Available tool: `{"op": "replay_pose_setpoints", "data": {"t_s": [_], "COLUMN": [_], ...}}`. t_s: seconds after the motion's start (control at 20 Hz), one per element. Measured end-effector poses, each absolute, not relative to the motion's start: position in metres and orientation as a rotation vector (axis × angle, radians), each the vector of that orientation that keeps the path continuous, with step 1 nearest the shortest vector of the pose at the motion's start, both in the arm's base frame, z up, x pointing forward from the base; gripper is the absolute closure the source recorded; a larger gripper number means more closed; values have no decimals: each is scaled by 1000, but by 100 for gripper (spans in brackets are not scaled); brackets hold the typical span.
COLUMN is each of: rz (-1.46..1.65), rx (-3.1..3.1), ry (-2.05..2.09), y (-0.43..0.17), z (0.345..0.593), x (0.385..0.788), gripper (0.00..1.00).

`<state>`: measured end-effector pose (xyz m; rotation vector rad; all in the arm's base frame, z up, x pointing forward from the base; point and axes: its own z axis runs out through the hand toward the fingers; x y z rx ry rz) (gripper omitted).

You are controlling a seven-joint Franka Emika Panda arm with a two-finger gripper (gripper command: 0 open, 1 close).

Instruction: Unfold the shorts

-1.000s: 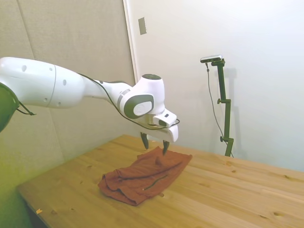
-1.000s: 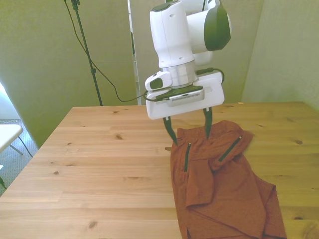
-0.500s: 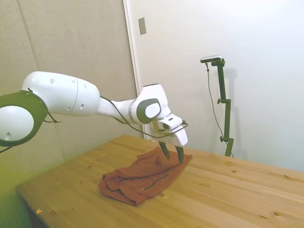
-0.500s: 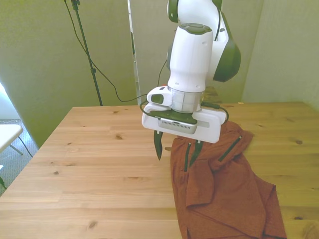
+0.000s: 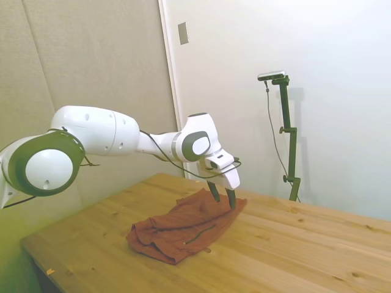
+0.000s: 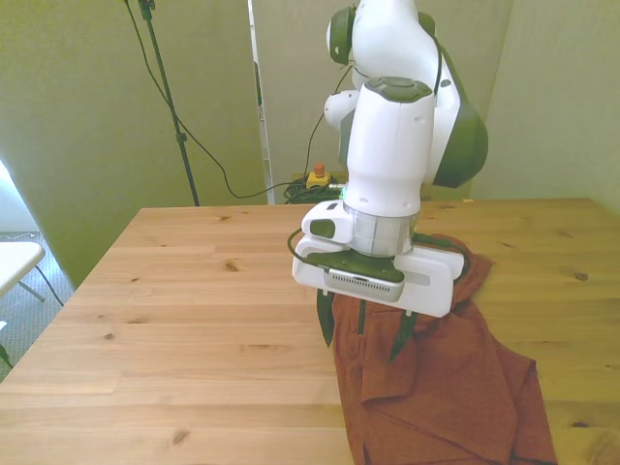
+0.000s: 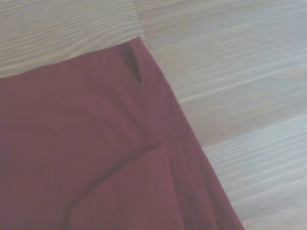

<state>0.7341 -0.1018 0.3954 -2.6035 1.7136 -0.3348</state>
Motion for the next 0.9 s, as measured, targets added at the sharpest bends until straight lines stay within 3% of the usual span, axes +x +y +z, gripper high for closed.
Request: {"op": "replay_pose_setpoints", "data": {"t_s": [0.3, 0.35, 0.9], "rz": [-288, -281, -290], "rx": [-2568, -2570, -2568], "ry": [1673, 1667, 1595], "y": [-92, -91, -88], "z": [376, 373, 365], "x": [747, 748, 752], "gripper": [0, 100, 100]}}
